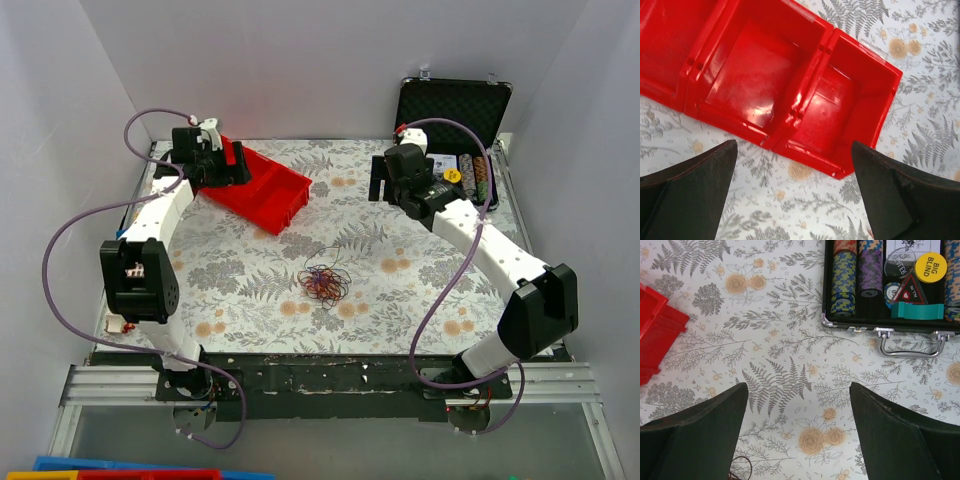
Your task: Untangle the cables
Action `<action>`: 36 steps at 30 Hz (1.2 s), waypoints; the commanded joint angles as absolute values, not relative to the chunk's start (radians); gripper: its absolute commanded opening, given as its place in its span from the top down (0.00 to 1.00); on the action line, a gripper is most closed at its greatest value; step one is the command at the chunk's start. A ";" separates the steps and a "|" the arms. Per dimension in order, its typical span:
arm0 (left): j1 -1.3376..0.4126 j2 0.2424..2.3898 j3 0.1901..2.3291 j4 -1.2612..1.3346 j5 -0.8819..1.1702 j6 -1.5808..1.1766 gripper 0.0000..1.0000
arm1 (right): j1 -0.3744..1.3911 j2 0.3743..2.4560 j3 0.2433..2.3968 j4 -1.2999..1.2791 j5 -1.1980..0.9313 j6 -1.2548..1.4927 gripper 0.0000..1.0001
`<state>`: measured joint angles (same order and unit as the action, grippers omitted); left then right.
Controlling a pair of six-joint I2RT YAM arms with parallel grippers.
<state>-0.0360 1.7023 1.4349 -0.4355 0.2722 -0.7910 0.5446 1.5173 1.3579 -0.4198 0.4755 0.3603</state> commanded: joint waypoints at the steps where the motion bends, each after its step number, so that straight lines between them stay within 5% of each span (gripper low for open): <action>1: -0.035 1.794 1.552 -0.442 0.244 -0.730 0.02 | 0.551 1.486 1.330 -0.394 0.497 0.354 0.09; 21: -0.035 2.313 2.031 -0.439 0.025 -0.534 0.02 | 0.649 1.307 1.088 -0.287 0.456 0.319 0.07; 23: -0.034 2.316 2.008 -0.422 0.025 -0.535 0.09 | 0.652 1.302 1.085 -0.287 0.451 0.314 0.07; 28: -0.035 2.278 1.895 -0.391 0.052 -0.557 0.46 | 0.653 1.302 1.075 -0.284 0.456 0.311 0.09; 33: -0.060 2.165 1.697 -0.328 0.014 -0.626 0.52 | 0.652 1.327 1.065 -0.273 0.446 0.321 0.09; 36: -0.072 2.083 1.562 -0.296 0.014 -0.708 0.47 | 0.652 1.351 1.051 -0.250 0.436 0.327 0.09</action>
<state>-0.0433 2.2200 1.7008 -0.3092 0.0292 -0.5968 0.6487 1.3277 1.0779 -0.3077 0.4454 0.3225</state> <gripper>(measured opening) 0.507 0.913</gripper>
